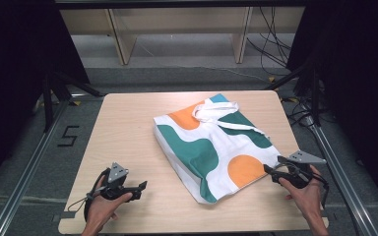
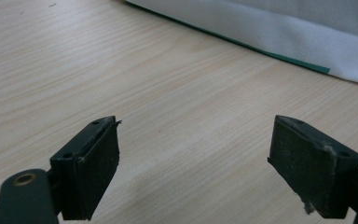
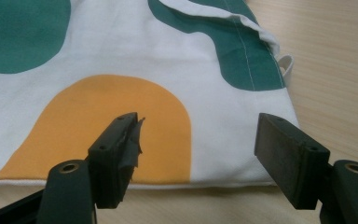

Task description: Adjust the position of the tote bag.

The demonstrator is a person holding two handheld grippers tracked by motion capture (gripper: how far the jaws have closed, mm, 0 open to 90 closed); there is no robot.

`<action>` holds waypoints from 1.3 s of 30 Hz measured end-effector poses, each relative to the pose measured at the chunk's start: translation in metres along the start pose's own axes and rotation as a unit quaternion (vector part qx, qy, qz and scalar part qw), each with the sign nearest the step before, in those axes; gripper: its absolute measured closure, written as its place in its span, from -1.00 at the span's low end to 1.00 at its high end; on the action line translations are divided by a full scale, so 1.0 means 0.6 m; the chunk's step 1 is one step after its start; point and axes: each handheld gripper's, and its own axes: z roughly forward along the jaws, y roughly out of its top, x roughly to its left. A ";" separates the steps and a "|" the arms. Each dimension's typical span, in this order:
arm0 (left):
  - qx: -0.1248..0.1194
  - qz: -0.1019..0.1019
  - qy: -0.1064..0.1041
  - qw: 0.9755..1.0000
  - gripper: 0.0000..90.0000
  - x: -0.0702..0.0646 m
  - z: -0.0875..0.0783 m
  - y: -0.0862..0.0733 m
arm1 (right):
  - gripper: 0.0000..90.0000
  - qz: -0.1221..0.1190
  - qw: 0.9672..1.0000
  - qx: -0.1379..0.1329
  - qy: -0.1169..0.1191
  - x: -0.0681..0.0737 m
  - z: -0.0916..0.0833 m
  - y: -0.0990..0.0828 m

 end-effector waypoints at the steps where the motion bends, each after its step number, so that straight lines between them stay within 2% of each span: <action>1: 0.001 0.016 -0.005 1.000 -0.67 0.001 0.002 0.001 | -0.30 0.002 1.000 0.000 0.002 -0.002 0.001 0.000; 2: 0.006 -0.002 -0.001 1.000 -0.67 -0.004 0.002 0.001 | -0.31 0.003 1.000 -0.001 -0.001 -0.003 0.002 0.000; 3: 0.001 -0.015 -0.005 1.000 -0.67 -0.008 0.005 0.000 | -0.31 0.004 1.000 0.002 0.000 -0.003 0.002 0.000; 4: 0.008 0.019 -0.003 1.000 -0.67 -0.002 0.004 0.002 | -0.32 0.006 1.000 0.002 0.002 -0.003 0.003 0.000; 7: 0.012 0.018 -0.003 1.000 -0.66 -0.003 0.003 0.002 | -0.35 0.010 1.000 0.009 0.005 -0.004 0.003 0.001; 9: 0.003 0.014 -0.006 1.000 -0.61 -0.006 0.004 0.002 | -0.37 0.005 1.000 0.011 0.003 -0.007 0.006 0.003; 11: 0.006 0.010 -0.006 1.000 -0.58 -0.006 0.003 0.001 | -0.38 0.004 1.000 0.012 0.002 -0.011 0.007 0.004; 12: 0.008 -0.008 -0.017 1.000 -0.58 -0.008 0.002 0.001 | -0.41 0.009 1.000 0.007 0.003 -0.017 0.009 0.008; 13: 0.006 -0.004 -0.021 1.000 -0.57 -0.007 0.003 0.002 | -0.42 0.013 1.000 0.008 0.000 -0.019 0.011 0.010; 14: -0.008 -0.020 -0.019 1.000 -0.57 -0.013 0.005 0.002 | -0.43 0.014 1.000 0.011 0.002 -0.021 0.013 0.011; 17: -0.004 -0.016 -0.017 1.000 -0.57 -0.015 0.004 0.003 | -0.44 0.003 1.000 0.020 -0.002 -0.031 0.022 0.016; 18: 0.000 -0.016 -0.019 1.000 -0.57 -0.015 0.004 0.004 | -0.45 0.012 0.999 0.031 -0.001 -0.031 0.022 0.017; 19: -0.005 -0.026 -0.019 0.999 -0.57 -0.019 0.005 0.004 | -0.45 0.013 0.999 0.031 0.008 -0.034 0.025 0.018; 20: 0.000 -0.014 -0.020 1.000 -0.57 -0.016 0.004 0.004 | -0.45 0.028 0.999 0.036 0.008 -0.032 0.027 0.019; 21: 0.009 -0.013 -0.023 1.000 -0.57 -0.017 0.002 0.004 | -0.46 0.033 0.999 0.030 0.003 -0.031 0.030 0.019; 22: -0.005 -0.038 -0.021 0.999 -0.57 -0.024 0.005 0.004 | -0.47 0.021 0.999 0.032 0.012 -0.037 0.033 0.020; 23: -0.003 -0.029 -0.025 0.999 -0.57 -0.024 0.004 0.005 | -0.47 0.017 0.999 0.040 0.011 -0.038 0.034 0.022; 24: -0.010 -0.041 -0.026 0.999 -0.57 -0.028 0.006 0.006 | -0.48 0.011 0.999 0.037 -0.001 -0.039 0.035 0.023; 25: -0.008 -0.034 -0.031 0.999 -0.57 -0.029 0.005 0.006 | -0.49 0.041 0.998 0.047 0.002 -0.033 0.036 0.022; 26: -0.009 -0.037 -0.033 0.999 -0.54 -0.032 0.005 0.008 | -0.48 0.011 0.999 0.046 0.001 -0.042 0.038 0.025; 27: -0.005 -0.028 -0.035 0.999 -0.50 -0.034 0.004 0.009 | -0.45 0.019 0.998 0.051 0.010 -0.042 0.040 0.026; 28: -0.008 -0.025 -0.037 0.999 -0.46 -0.036 0.005 0.010 | -0.44 0.010 0.999 0.050 0.003 -0.045 0.041 0.028; 29: -0.008 -0.025 -0.037 0.999 -0.43 -0.036 0.005 0.010 | -0.44 0.019 0.998 0.054 0.011 -0.046 0.043 0.030; 30: -0.013 -0.039 -0.042 0.998 -0.40 -0.045 0.009 0.010 | -0.44 0.034 0.998 0.046 0.000 -0.042 0.045 0.031; 31: -0.004 -0.017 -0.049 0.999 -0.37 -0.042 0.007 0.011 | -0.44 0.035 0.998 0.048 0.006 -0.044 0.048 0.033; 32: -0.009 -0.033 -0.052 0.998 -0.34 -0.047 0.009 0.011 | -0.44 0.014 0.999 0.044 0.008 -0.053 0.052 0.037; 33: -0.009 -0.033 -0.052 0.998 -0.28 -0.047 0.009 0.011 | -0.44 0.014 0.999 0.044 0.008 -0.053 0.052 0.037; 35: -0.013 -0.023 -0.050 0.998 -0.16 -0.050 0.008 0.015 | -0.44 0.012 0.999 0.050 0.003 -0.059 0.063 0.045; 36: -0.017 -0.018 -0.051 0.998 -0.06 -0.050 0.008 0.017 | -0.44 0.020 0.998 0.060 0.008 -0.061 0.068 0.048; 37: -0.021 -0.013 -0.050 0.998 0.02 -0.050 0.007 0.019 | -0.44 0.014 0.998 0.065 0.003 -0.065 0.071 0.052; 38: -0.037 -0.024 -0.051 0.998 0.11 -0.054 0.010 0.020 | -0.44 0.017 0.998 0.062 0.002 -0.068 0.077 0.053; 39: -0.029 -0.003 -0.050 0.998 0.20 -0.052 0.009 0.023 | -0.44 0.007 0.998 0.069 -0.008 -0.072 0.082 0.056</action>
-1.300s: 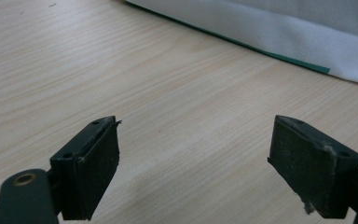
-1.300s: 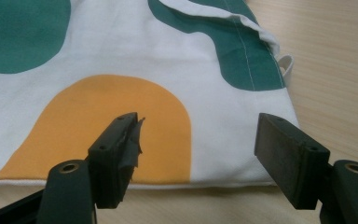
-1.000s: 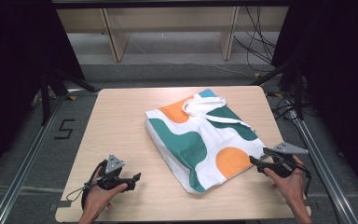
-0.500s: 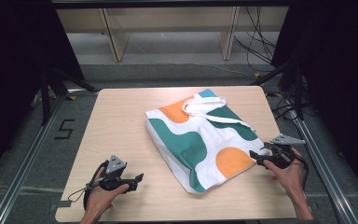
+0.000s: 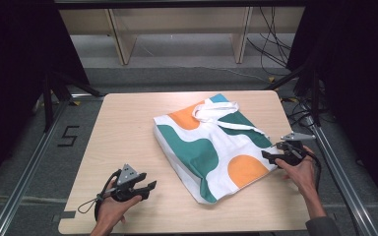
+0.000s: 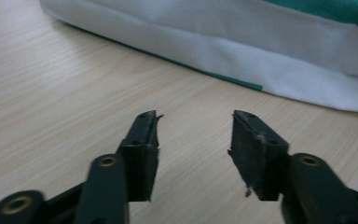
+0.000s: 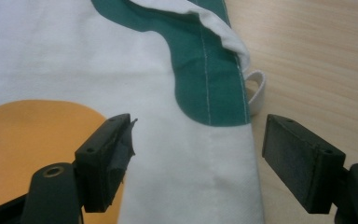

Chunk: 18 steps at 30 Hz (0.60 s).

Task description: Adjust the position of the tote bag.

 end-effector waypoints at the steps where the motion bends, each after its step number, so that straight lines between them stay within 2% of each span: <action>1: -0.009 -0.002 -0.001 1.000 0.30 -0.003 0.004 0.002 | -0.44 0.029 1.000 0.011 0.001 0.003 0.003 0.003; 2: 0.000 0.013 -0.006 1.000 0.40 -0.001 0.004 0.004 | -0.42 0.009 1.000 0.005 0.009 -0.007 0.010 0.005; 3: -0.012 0.002 -0.009 1.000 0.47 -0.006 0.011 0.005 | -0.38 0.012 1.000 0.015 0.010 -0.010 0.013 0.007; 4: 0.003 0.008 -0.008 1.000 0.54 -0.007 0.012 0.007 | -0.32 -0.001 1.000 0.010 0.000 -0.015 0.018 0.006; 5: 0.002 0.012 -0.013 1.000 0.57 -0.009 0.016 0.009 | -0.29 0.005 1.000 0.017 0.005 -0.017 0.023 0.007; 6: -0.003 0.025 -0.012 1.000 0.62 -0.009 0.020 0.011 | -0.25 0.007 1.000 0.024 0.001 -0.020 0.025 0.008; 7: -0.005 0.017 -0.016 1.000 0.66 -0.013 0.024 0.013 | -0.18 0.026 0.999 0.036 0.001 -0.017 0.025 0.009; 8: 0.000 0.026 -0.019 0.999 0.70 -0.014 0.027 0.016 | -0.12 -0.001 0.999 0.033 0.006 -0.023 0.030 0.007; 9: -0.003 0.029 -0.022 0.999 0.73 -0.015 0.032 0.018 | -0.10 0.011 0.999 0.032 0.009 -0.020 0.034 0.007; 10: -0.003 0.029 -0.022 0.999 0.76 -0.015 0.032 0.018 | -0.04 -0.001 1.000 0.027 0.009 -0.022 0.039 0.004; 11: -0.005 0.021 -0.032 0.999 0.79 -0.020 0.042 0.023 | -0.02 0.010 0.998 0.052 0.022 -0.020 0.036 0.007; 12: 0.002 0.024 -0.035 0.999 0.81 -0.020 0.047 0.027 | 0.01 0.010 0.999 0.048 0.019 -0.020 0.037 0.006; 13: -0.001 0.018 -0.037 0.999 0.83 -0.022 0.054 0.030 | 0.11 0.009 0.999 0.048 0.009 -0.018 0.035 0.004; 14: 0.005 0.026 -0.040 0.999 0.85 -0.021 0.061 0.033 | 0.23 0.011 0.999 0.052 0.004 -0.017 0.031 0.005; 15: 0.004 0.010 -0.044 0.999 0.87 -0.025 0.069 0.036 | 0.35 -0.006 0.999 0.032 0.005 -0.020 0.030 0.003; 16: 0.005 0.003 -0.046 0.999 0.88 -0.025 0.075 0.039 | 0.43 0.011 0.999 0.039 0.006 -0.018 0.024 0.002; 17: 0.006 0.015 -0.047 0.999 0.90 -0.023 0.081 0.044 | 0.51 0.004 0.999 0.038 0.007 -0.021 0.023 0.000; 18: 0.008 0.015 -0.045 0.999 0.91 -0.023 0.087 0.047 | 0.61 -0.001 0.999 0.034 0.003 -0.023 0.021 -0.002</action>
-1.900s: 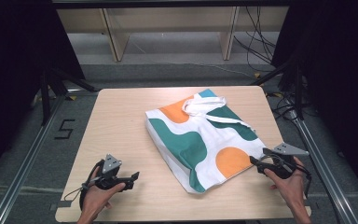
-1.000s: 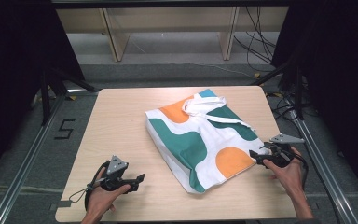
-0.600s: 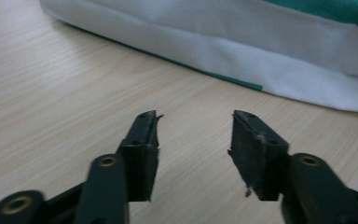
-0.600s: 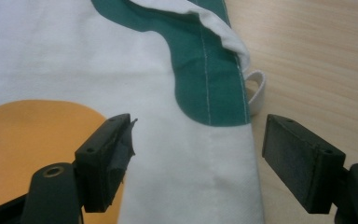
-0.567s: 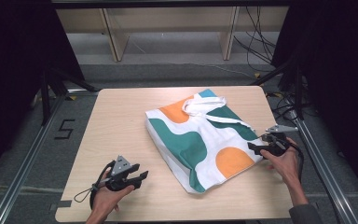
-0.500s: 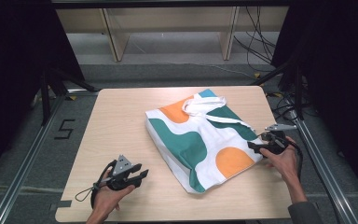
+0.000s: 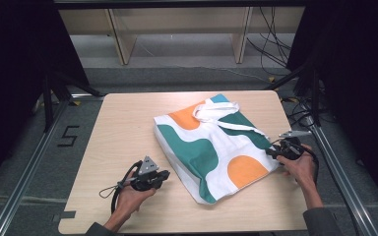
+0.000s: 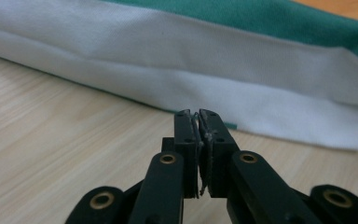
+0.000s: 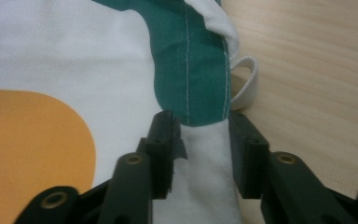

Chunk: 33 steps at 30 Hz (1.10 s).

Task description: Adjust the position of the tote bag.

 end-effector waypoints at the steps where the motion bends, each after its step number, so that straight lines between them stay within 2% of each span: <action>1: 0.004 0.005 0.002 1.000 0.92 0.001 0.005 0.004 | 0.67 0.010 1.000 0.004 0.001 0.002 -0.005 -0.001; 2: 0.004 0.007 0.006 1.000 0.93 0.002 0.011 0.007 | 0.71 0.017 1.000 -0.001 0.014 0.003 -0.007 -0.001; 3: 0.006 0.001 0.005 1.000 0.94 0.004 0.016 0.009 | 0.73 -0.001 1.000 -0.005 0.008 0.001 -0.007 -0.003; 5: 0.006 -0.007 0.007 1.000 0.95 0.007 0.028 0.014 | 0.77 -0.003 1.000 0.000 0.012 0.004 -0.011 -0.004; 6: 0.006 -0.015 0.006 1.000 0.95 0.008 0.034 0.016 | 0.80 -0.016 1.000 -0.012 0.012 0.004 -0.012 -0.006; 7: 0.008 -0.012 0.006 1.000 0.95 0.011 0.038 0.019 | 0.82 -0.020 1.000 -0.011 0.013 0.003 -0.016 -0.006; 8: 0.015 -0.013 0.005 1.000 0.95 0.015 0.042 0.022 | 0.83 -0.017 1.000 -0.015 0.020 0.004 -0.017 -0.008; 9: 0.011 -0.022 0.005 1.000 0.95 0.018 0.047 0.027 | 0.84 0.000 1.000 -0.008 0.022 0.008 -0.023 -0.010; 10: 0.011 -0.022 0.005 1.000 0.95 0.018 0.047 0.027 | 0.85 -0.012 1.000 -0.016 0.021 0.007 -0.024 -0.014; 13: 0.017 -0.036 0.001 0.999 0.96 0.038 0.065 0.039 | 0.87 -0.014 0.999 -0.016 0.032 0.011 -0.031 -0.019; 14: 0.016 -0.046 -0.001 0.999 0.96 0.042 0.069 0.041 | 0.89 -0.004 0.998 -0.015 0.054 0.016 -0.033 -0.020; 15: 0.014 -0.056 0.005 0.998 0.96 0.046 0.073 0.043 | 0.90 -0.007 0.998 -0.022 0.057 0.022 -0.036 -0.024; 17: 0.017 -0.055 0.015 0.998 0.96 0.069 0.082 0.054 | 0.90 -0.012 0.998 -0.016 0.066 0.029 -0.043 -0.028; 19: 0.015 -0.066 0.028 0.997 0.97 0.088 0.092 0.062 | 0.91 0.003 0.996 -0.010 0.088 0.041 -0.049 -0.034; 20: 0.016 -0.071 0.032 0.997 0.97 0.099 0.098 0.066 | 0.91 -0.007 0.996 -0.019 0.090 0.046 -0.051 -0.038; 21: 0.020 -0.066 0.041 0.997 0.96 0.110 0.102 0.072 | 0.91 -0.011 0.995 -0.019 0.094 0.054 -0.053 -0.042; 22: 0.021 -0.071 0.048 0.996 0.96 0.120 0.106 0.077 | 0.91 -0.017 0.995 -0.017 0.097 0.063 -0.053 -0.046; 23: 0.020 -0.074 0.049 0.996 0.96 0.129 0.110 0.082 | 0.91 -0.018 0.995 -0.016 0.102 0.072 -0.054 -0.049; 24: 0.022 -0.075 0.058 0.995 0.95 0.137 0.113 0.087 | 0.91 -0.006 0.994 -0.020 0.105 0.084 -0.056 -0.053; 25: 0.029 -0.070 0.063 0.995 0.95 0.146 0.114 0.092 | 0.91 -0.014 0.995 -0.016 0.102 0.090 -0.060 -0.054; 26: 0.032 -0.065 0.070 0.995 0.94 0.155 0.114 0.096 | 0.91 -0.024 0.994 -0.019 0.108 0.094 -0.060 -0.055; 29: 0.044 -0.065 0.110 0.991 0.92 0.178 0.097 0.099 | 0.91 -0.040 0.995 -0.017 0.094 0.117 -0.063 -0.059; 31: 0.035 -0.072 0.104 0.991 0.88 0.182 0.064 0.094 | 0.91 -0.047 0.995 -0.013 0.088 0.127 -0.067 -0.059; 32: 0.027 -0.076 0.104 0.991 0.85 0.177 0.044 0.088 | 0.92 -0.053 0.995 -0.016 0.088 0.127 -0.066 -0.060; 33: 0.025 -0.079 0.089 0.993 0.82 0.169 0.023 0.080 | 0.92 -0.051 0.995 -0.014 0.086 0.128 -0.066 -0.061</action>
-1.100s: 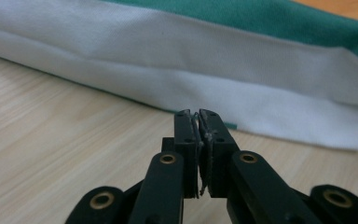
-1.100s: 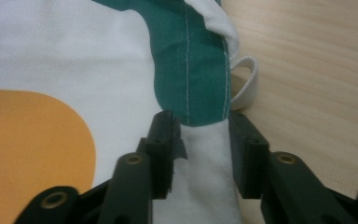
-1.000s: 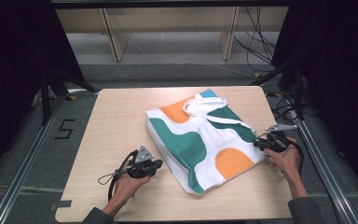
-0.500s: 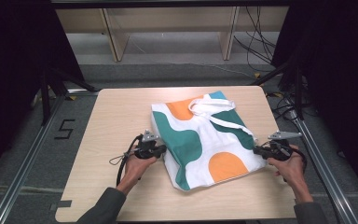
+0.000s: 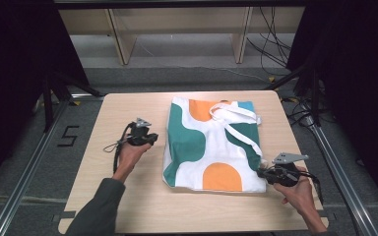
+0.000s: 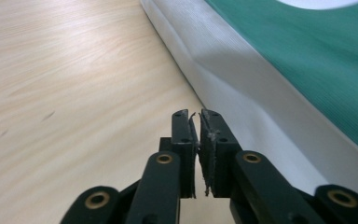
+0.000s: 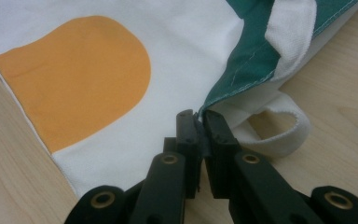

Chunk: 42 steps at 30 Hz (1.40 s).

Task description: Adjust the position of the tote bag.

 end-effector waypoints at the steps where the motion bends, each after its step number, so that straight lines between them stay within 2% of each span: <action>1: 0.000 0.000 0.000 1.000 0.77 0.000 0.000 0.000 | 0.92 0.000 1.000 0.000 0.000 0.000 0.000 0.000; 2: 0.004 -0.003 -0.039 0.999 0.67 -0.017 -0.039 -0.025 | 0.92 0.003 1.000 -0.002 0.001 0.000 0.000 0.000; 3: 0.002 -0.013 -0.054 0.998 0.60 -0.032 -0.054 -0.038 | 0.92 0.002 1.000 -0.003 0.000 0.001 0.000 0.000; 4: -0.006 -0.019 -0.078 0.997 0.53 -0.047 -0.065 -0.050 | 0.92 0.013 1.000 -0.004 0.002 0.004 0.001 0.000; 5: -0.010 -0.026 -0.100 0.995 0.46 -0.061 -0.075 -0.060 | 0.92 0.002 1.000 -0.010 0.005 0.000 0.002 0.000; 6: -0.017 -0.037 -0.116 0.992 0.35 -0.074 -0.082 -0.066 | 0.92 0.023 1.000 -0.005 0.005 0.007 -0.001 -0.001; 7: -0.023 -0.043 -0.119 0.992 0.22 -0.086 -0.086 -0.070 | 0.92 0.007 1.000 -0.011 0.004 0.005 -0.001 -0.001; 9: -0.024 -0.029 -0.101 0.994 0.03 -0.107 -0.088 -0.076 | 0.92 0.012 1.000 -0.014 0.019 0.013 0.001 -0.003; 11: -0.005 0.000 -0.086 0.996 -0.02 -0.120 -0.077 -0.080 | 0.92 0.002 1.000 -0.007 0.018 0.026 0.002 -0.004; 12: 0.004 0.022 -0.072 0.997 -0.01 -0.122 -0.068 -0.082 | 0.92 -0.006 1.000 -0.004 0.011 0.035 0.001 -0.003; 13: 0.016 0.048 -0.059 0.997 0.10 -0.121 -0.059 -0.084 | 0.92 -0.013 1.000 -0.003 0.017 0.043 0.003 -0.002; 14: 0.024 0.065 -0.054 0.996 0.31 -0.116 -0.050 -0.086 | 0.92 -0.005 1.000 -0.003 0.028 0.053 0.003 -0.003; 15: 0.026 0.068 -0.046 0.996 0.51 -0.111 -0.044 -0.087 | 0.92 -0.024 0.999 -0.003 0.020 0.057 0.002 -0.002; 16: 0.023 0.072 -0.046 0.996 0.68 -0.104 -0.039 -0.087 | 0.92 -0.030 0.999 -0.006 0.025 0.062 0.003 -0.001; 17: 0.030 0.069 -0.047 0.996 0.77 -0.098 -0.038 -0.084 | 0.93 -0.032 0.999 -0.009 0.023 0.069 0.004 -0.002; 18: 0.026 0.068 -0.044 0.996 0.80 -0.093 -0.038 -0.081 | 0.93 -0.022 0.999 -0.001 0.032 0.078 0.003 -0.001; 19: 0.023 0.076 -0.037 0.996 0.82 -0.085 -0.039 -0.077 | 0.93 -0.032 0.999 -0.010 0.038 0.080 0.006 -0.001; 21: 0.016 0.056 -0.024 0.998 0.82 -0.066 -0.037 -0.071 | 0.93 -0.020 0.998 -0.013 0.066 0.090 0.012 -0.002; 22: 0.016 0.053 -0.018 0.998 0.83 -0.054 -0.034 -0.069 | 0.93 -0.011 0.996 -0.017 0.082 0.096 0.017 -0.004; 23: 0.016 0.053 -0.018 0.998 0.82 -0.054 -0.034 -0.069 | 0.90 -0.007 0.995 -0.014 0.098 0.103 0.022 -0.004; 24: 0.022 0.051 -0.008 0.998 0.82 -0.029 -0.025 -0.066 | 0.84 0.004 0.993 -0.011 0.120 0.106 0.026 -0.004; 25: 0.028 0.055 -0.003 0.998 0.82 -0.015 -0.021 -0.063 | 0.80 0.008 0.990 -0.020 0.141 0.108 0.031 -0.003; 26: 0.020 0.041 0.004 0.999 0.82 -0.006 -0.012 -0.062 | 0.76 0.026 0.987 -0.034 0.157 0.114 0.030 -0.001; 27: 0.026 0.042 0.015 0.999 0.82 0.003 -0.007 -0.058 | 0.72 0.015 0.984 -0.042 0.170 0.108 0.029 0.002; 28: 0.028 0.047 0.024 0.998 0.82 0.014 -0.001 -0.052 | 0.64 0.027 0.986 -0.050 0.154 0.109 0.022 0.004; 29: 0.028 0.045 0.032 0.998 0.82 0.023 0.006 -0.047 | 0.60 -0.005 0.991 -0.060 0.122 0.100 0.013 0.009; 30: 0.029 0.044 0.036 0.998 0.82 0.034 0.010 -0.041 | 0.59 -0.006 0.991 -0.065 0.116 0.094 0.003 0.013; 31: 0.029 0.041 0.043 0.998 0.81 0.042 0.015 -0.034 | 0.57 0.010 0.991 -0.080 0.105 0.093 -0.005 0.015; 32: 0.033 0.046 0.047 0.997 0.81 0.052 0.020 -0.027 | 0.56 0.000 0.993 -0.087 0.085 0.086 -0.011 0.017; 33: 0.031 0.047 0.055 0.997 0.80 0.062 0.025 -0.020 | 0.53 -0.028 0.994 -0.087 0.052 0.075 -0.014 0.020; 35: 0.028 0.045 0.065 0.996 0.80 0.081 0.036 -0.008 | 0.48 -0.009 0.997 -0.075 0.033 0.061 -0.013 0.022; 36: 0.029 0.033 0.068 0.997 0.78 0.091 0.040 -0.003 | 0.43 -0.012 0.997 -0.075 0.014 0.050 -0.010 0.025; 37: 0.028 0.023 0.070 0.997 0.75 0.099 0.043 0.000 | 0.36 0.000 0.998 -0.066 -0.001 0.042 -0.008 0.028; 38: 0.024 0.013 0.071 0.997 0.72 0.104 0.045 0.002 | 0.32 -0.002 0.998 -0.067 -0.019 0.029 -0.006 0.033; 39: 0.024 0.013 0.071 0.997 0.69 0.104 0.045 0.002 | 0.32 -0.002 0.998 -0.067 -0.019 0.029 -0.006 0.033; 40: 0.027 0.008 0.079 0.996 0.61 0.103 0.039 0.004 | 0.27 -0.001 0.997 -0.061 -0.046 0.005 -0.004 0.044; 41: 0.027 0.008 0.079 0.996 0.52 0.103 0.039 0.004 | 0.27 -0.001 0.997 -0.061 -0.046 0.005 -0.004 0.044; 42: 0.025 -0.004 0.083 0.996 0.35 0.097 0.023 0.000 | 0.16 0.002 0.996 -0.063 -0.063 -0.023 0.000 0.059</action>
